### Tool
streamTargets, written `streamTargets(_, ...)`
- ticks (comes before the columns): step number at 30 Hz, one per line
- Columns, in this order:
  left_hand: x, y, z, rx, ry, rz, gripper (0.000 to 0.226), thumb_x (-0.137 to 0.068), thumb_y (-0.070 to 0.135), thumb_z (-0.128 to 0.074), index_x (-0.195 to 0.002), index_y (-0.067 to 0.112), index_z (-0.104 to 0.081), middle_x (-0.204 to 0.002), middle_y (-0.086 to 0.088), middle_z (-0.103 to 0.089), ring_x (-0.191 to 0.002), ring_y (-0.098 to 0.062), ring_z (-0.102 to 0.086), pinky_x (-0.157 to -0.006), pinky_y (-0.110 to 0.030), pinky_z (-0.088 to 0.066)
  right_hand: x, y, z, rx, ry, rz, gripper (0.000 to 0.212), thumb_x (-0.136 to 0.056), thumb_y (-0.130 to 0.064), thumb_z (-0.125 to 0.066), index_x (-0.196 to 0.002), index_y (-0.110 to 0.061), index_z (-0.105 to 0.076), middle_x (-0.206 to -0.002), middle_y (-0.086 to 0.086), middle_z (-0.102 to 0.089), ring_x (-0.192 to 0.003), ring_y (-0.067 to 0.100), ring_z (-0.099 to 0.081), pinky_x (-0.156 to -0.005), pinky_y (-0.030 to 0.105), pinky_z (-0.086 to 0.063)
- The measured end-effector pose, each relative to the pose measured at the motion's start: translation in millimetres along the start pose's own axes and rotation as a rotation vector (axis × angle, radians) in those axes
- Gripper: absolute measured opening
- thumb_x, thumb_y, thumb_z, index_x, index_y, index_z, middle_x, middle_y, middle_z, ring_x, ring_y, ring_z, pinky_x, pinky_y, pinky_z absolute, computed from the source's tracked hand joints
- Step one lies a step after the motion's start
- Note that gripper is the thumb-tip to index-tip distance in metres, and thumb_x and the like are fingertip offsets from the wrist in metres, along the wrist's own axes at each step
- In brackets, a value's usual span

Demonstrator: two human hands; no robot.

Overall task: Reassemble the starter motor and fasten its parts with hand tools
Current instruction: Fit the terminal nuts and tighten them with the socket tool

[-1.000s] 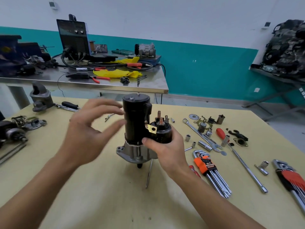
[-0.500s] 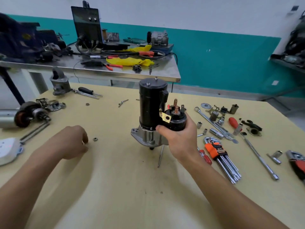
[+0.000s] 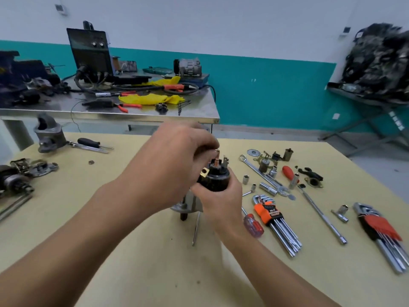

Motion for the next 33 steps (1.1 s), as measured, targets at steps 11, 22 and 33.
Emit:
streamTargets(11, -17, -5, -49, -0.233, -0.187, 0.053, 0.026, -0.102, 0.026, -0.05, -0.11, 0.017, -0.073, -0.107, -0.002, -0.061, -0.099, -0.023, -0.057, -0.086, -0.042, -0.047, 1, 1, 2, -0.028, 0.032, -0.023, 0.031, -0.07, -0.01, -0.08, -0.087, -0.026, -0.06, -0.077, -0.011, -0.068, -0.066, 0.001, -0.06, -0.059, 0.017, -0.049)
streamTargets(22, 4, -8, -32, -0.261, 0.057, 0.234, 0.019, -0.094, 0.033, -0.061, -0.094, 0.02, -0.075, -0.093, -0.001, -0.065, -0.086, -0.025, -0.06, -0.072, -0.037, -0.048, 13, -4, -10, -0.056, -0.003, -0.005, 0.033, -0.062, -0.032, -0.073, -0.086, -0.017, -0.057, -0.071, -0.011, -0.064, -0.059, -0.002, -0.054, -0.053, 0.015, -0.045)
streamTargets(33, 32, -35, -25, 0.276, 0.287, 0.347, 0.031, -0.077, 0.005, -0.08, -0.088, 0.034, -0.076, -0.068, 0.025, -0.068, -0.067, 0.007, -0.065, -0.062, 0.0, -0.044, 11, -3, -9, -0.038, 0.005, 0.014, 0.031, -0.069, -0.008, -0.079, -0.09, -0.019, -0.06, -0.08, -0.001, -0.07, -0.067, 0.009, -0.064, -0.058, 0.023, -0.052)
Point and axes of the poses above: each hand's wrist, its own x-axis away from the middle knuckle, its own z-axis out of the back of the hand, y = z × x, the point moved 9 cm from there along -x, towards the middle knuckle
